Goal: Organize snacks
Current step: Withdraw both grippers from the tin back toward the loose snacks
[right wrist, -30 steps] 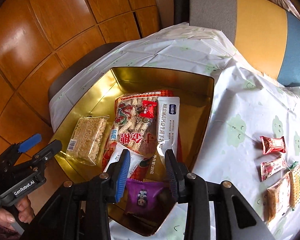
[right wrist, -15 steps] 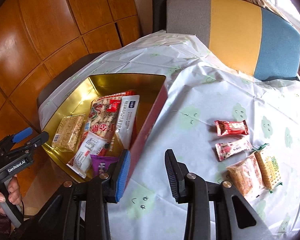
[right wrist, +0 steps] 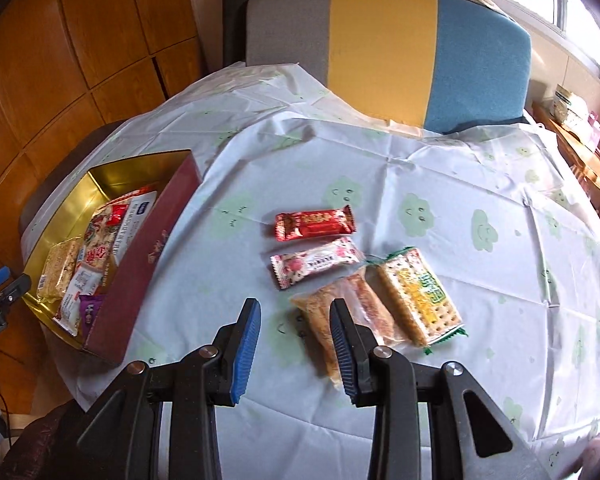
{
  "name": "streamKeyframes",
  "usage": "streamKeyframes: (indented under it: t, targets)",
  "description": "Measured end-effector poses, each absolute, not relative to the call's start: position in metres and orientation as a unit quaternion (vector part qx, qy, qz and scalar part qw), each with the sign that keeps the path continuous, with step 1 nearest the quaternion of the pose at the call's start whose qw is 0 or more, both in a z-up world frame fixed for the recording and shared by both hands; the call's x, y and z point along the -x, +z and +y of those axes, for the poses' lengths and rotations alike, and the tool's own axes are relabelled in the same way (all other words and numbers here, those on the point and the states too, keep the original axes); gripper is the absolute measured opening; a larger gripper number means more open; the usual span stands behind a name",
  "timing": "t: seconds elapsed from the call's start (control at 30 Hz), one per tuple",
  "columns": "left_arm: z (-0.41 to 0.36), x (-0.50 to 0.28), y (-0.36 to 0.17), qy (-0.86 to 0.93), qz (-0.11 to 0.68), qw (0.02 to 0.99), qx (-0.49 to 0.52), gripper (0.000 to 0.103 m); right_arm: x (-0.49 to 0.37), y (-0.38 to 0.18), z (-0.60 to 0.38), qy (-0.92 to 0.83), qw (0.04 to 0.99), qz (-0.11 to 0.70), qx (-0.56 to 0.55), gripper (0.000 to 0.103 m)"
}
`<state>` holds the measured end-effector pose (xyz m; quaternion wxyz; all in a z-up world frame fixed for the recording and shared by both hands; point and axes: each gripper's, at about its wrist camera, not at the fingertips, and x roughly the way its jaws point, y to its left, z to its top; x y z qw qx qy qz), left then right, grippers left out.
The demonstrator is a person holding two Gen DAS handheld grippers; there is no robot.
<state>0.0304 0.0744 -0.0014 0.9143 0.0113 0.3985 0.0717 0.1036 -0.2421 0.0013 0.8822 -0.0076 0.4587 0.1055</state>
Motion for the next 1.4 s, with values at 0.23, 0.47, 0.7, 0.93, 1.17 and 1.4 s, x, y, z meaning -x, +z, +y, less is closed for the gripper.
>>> streamKeyframes:
  t: [0.23,0.47,0.7,0.93,1.17,1.4]
  targets:
    - [0.051,-0.034,0.002,0.045,0.396,0.916,-0.035,0.077,-0.113,-0.004,-0.289,0.056,0.881,0.470,0.008,0.036]
    - [0.022,-0.041,0.004,0.014,0.396,0.916,-0.062,0.077,-0.126,-0.018,-0.336,-0.005,0.874,0.484,-0.040,0.036]
    - [-0.012,-0.051,0.002,-0.016,0.401,0.912,-0.087,0.077,-0.128,-0.022,-0.358,-0.037,0.864,0.496,-0.080,0.036]
    - [-0.041,-0.063,0.000,-0.040,0.407,0.906,-0.108,0.077,-0.129,-0.021,-0.357,-0.038,0.862,0.499,-0.080,0.036]
    - [-0.069,-0.073,-0.003,-0.063,0.408,0.901,-0.129,0.077,-0.127,-0.017,-0.361,-0.040,0.865,0.492,-0.092,0.036]
    - [-0.095,-0.088,-0.010,-0.090,0.419,0.892,-0.142,0.077,-0.127,-0.014,-0.362,-0.039,0.866,0.490,-0.094,0.036]
